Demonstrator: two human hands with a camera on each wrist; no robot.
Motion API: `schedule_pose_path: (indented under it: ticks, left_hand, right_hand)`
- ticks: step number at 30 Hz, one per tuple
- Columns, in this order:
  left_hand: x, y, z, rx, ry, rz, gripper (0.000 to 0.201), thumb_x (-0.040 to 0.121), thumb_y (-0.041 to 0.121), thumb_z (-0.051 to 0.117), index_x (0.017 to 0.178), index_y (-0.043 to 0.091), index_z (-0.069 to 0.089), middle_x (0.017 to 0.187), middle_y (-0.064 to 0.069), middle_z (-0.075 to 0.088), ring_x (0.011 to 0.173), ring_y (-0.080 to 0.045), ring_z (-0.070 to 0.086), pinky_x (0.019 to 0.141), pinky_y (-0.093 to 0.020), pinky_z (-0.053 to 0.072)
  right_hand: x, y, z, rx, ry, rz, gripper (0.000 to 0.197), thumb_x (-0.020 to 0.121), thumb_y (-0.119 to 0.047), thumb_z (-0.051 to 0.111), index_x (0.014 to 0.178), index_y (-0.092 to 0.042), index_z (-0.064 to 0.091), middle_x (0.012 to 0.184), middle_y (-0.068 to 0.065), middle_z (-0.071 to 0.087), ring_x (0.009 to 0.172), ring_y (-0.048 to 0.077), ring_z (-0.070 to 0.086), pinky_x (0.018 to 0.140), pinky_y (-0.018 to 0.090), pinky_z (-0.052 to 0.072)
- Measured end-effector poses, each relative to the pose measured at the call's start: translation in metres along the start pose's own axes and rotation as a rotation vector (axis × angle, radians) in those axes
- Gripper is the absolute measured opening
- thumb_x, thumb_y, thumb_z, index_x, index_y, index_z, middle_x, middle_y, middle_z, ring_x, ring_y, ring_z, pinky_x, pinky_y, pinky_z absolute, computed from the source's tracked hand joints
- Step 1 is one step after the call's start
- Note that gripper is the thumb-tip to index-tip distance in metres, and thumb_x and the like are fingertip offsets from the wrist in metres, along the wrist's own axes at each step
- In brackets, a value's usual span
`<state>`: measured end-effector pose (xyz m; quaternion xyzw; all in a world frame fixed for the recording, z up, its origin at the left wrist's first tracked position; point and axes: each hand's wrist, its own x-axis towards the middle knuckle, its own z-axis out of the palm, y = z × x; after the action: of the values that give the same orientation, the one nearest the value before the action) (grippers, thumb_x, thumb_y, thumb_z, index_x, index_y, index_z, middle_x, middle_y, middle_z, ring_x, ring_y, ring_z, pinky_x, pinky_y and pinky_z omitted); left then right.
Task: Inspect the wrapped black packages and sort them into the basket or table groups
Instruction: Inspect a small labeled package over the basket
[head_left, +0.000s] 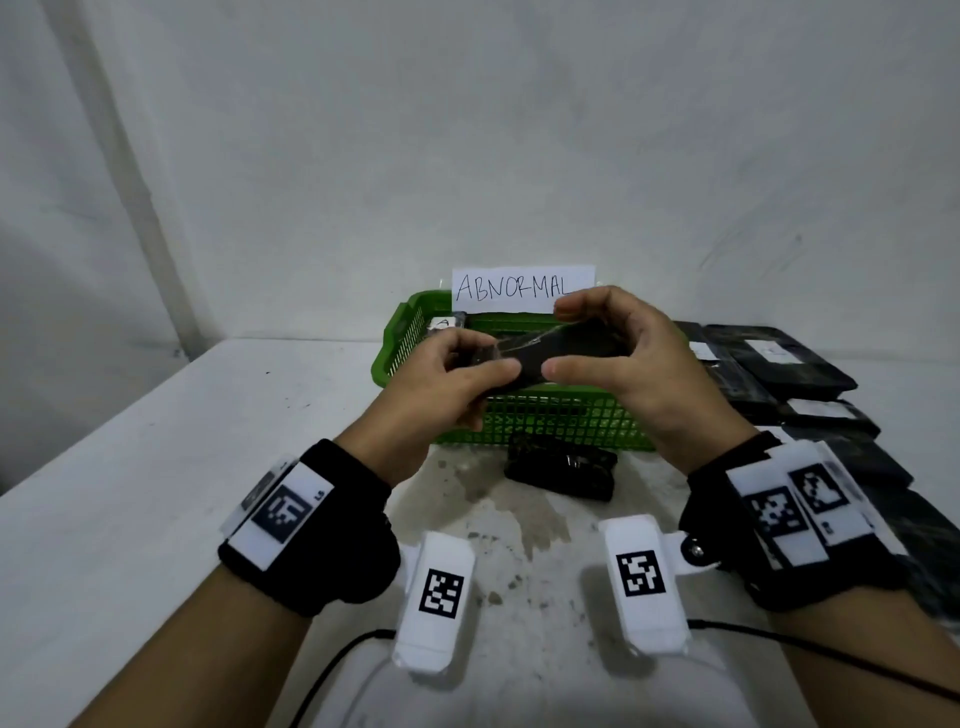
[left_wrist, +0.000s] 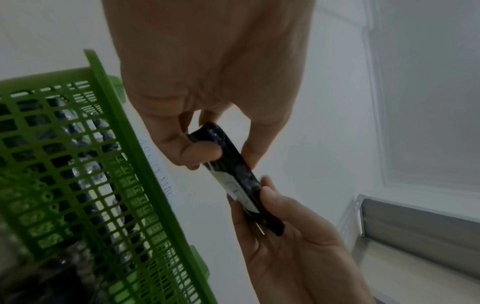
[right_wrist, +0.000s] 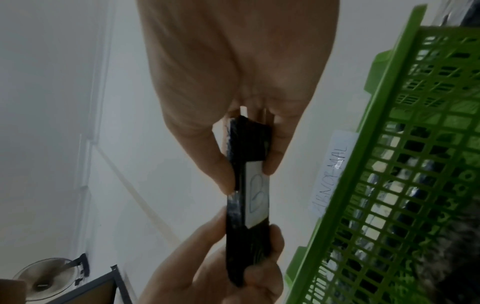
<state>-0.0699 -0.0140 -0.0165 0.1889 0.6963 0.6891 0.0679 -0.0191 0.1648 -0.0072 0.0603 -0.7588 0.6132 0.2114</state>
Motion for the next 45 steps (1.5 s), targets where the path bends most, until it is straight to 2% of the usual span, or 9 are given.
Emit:
schedule_pose_path:
  ticks: [2,5,14,21,27,32,36,41,45]
  left_hand:
    - [0.000,-0.004,0.003,-0.024,0.008,-0.001,0.027,0.089,0.005,0.071,0.112,0.010,0.058,0.097,-0.003,0.061,0.067,-0.011,0.061,0.053,-0.021,0.055]
    - [-0.001,-0.005,0.003,-0.074,-0.012,0.017,0.025,0.088,0.002,0.070,0.107,0.013,0.058,0.098,-0.001,0.064,0.070,-0.007,0.067,0.060,-0.024,0.059]
    - [-0.002,-0.004,-0.003,0.055,0.032,0.175,0.029,0.086,0.007,0.074,0.107,0.018,0.059,0.100,-0.004,0.066,0.075,-0.008,0.064,0.053,-0.020,0.050]
    - [-0.006,0.009,-0.006,-0.048,-0.067,-0.078,0.042,0.095,0.048,0.058,0.121,0.016,0.060,0.107,-0.006,0.073,0.076,-0.025,0.074,0.059,-0.029,0.059]
    - [0.000,0.007,-0.013,-0.208,-0.041,0.067,0.009,0.092,0.007,0.065,0.094,0.012,0.057,0.108,-0.012,0.061,0.092,-0.017,0.068,0.082,-0.032,0.061]
    - [-0.002,0.004,-0.006,-0.159,-0.059,0.125,0.010,0.091,0.005,0.065,0.091,0.009,0.056,0.098,-0.010,0.062,0.096,-0.020,0.067,0.090,-0.033,0.059]
    - [-0.001,0.003,-0.010,-0.153,-0.031,0.175,0.017,0.087,0.000,0.069,0.097,0.010,0.059,0.111,-0.016,0.071,0.099,-0.021,0.068,0.079,-0.027,0.060]
    - [0.000,0.000,-0.008,-0.040,0.016,0.178,0.046,0.080,0.023,0.079,0.120,0.016,0.059,0.124,-0.005,0.066,0.115,-0.019,0.066,0.091,-0.031,0.056]
    - [0.000,-0.002,-0.003,-0.098,0.014,0.087,0.037,0.090,0.005,0.069,0.124,0.012,0.054,0.115,-0.007,0.065,0.099,-0.017,0.070,0.076,-0.028,0.061]
  right_hand:
    - [0.001,0.004,0.001,0.094,-0.029,0.152,0.051,0.073,-0.010,0.083,0.119,-0.021,0.063,0.121,0.005,0.065,0.105,0.016,0.070,0.088,0.031,0.059]
    - [0.000,0.003,0.003,0.207,-0.025,0.292,0.041,0.082,-0.003,0.076,0.119,-0.012,0.063,0.110,0.009,0.068,0.078,0.017,0.075,0.064,0.026,0.061]
    - [-0.002,-0.002,0.007,0.128,0.069,0.136,0.029,0.077,0.006,0.079,0.097,-0.012,0.068,0.095,0.010,0.073,0.059,0.021,0.073,0.047,0.021,0.054]
    - [0.000,-0.016,0.003,-0.042,-0.021,-0.105,0.030,0.078,-0.002,0.083,0.103,-0.014,0.072,0.100,0.004,0.073,0.088,0.017,0.075,0.069,0.030,0.063]
    - [0.000,-0.014,0.003,-0.028,-0.135,0.171,0.030,0.094,-0.042,0.064,0.100,-0.014,0.073,0.092,0.001,0.073,0.066,0.019,0.068,0.057,0.030,0.059]
    - [0.002,-0.005,0.001,-0.065,-0.119,0.124,0.020,0.085,-0.026,0.077,0.098,-0.011,0.072,0.075,-0.001,0.074,0.054,0.018,0.052,0.050,0.028,0.045]
    - [0.003,-0.001,0.004,-0.024,-0.039,0.061,0.026,0.078,-0.019,0.084,0.093,-0.008,0.066,0.060,-0.005,0.065,0.050,0.017,0.044,0.049,0.028,0.037]
    - [0.003,0.002,0.002,-0.093,-0.087,-0.040,0.028,0.075,-0.008,0.085,0.094,-0.016,0.066,0.085,-0.009,0.072,0.073,0.008,0.066,0.066,0.023,0.052]
    - [0.001,0.001,-0.001,-0.199,-0.133,-0.106,0.042,0.075,0.001,0.084,0.108,-0.016,0.066,0.112,0.001,0.072,0.100,0.012,0.071,0.088,0.025,0.057]
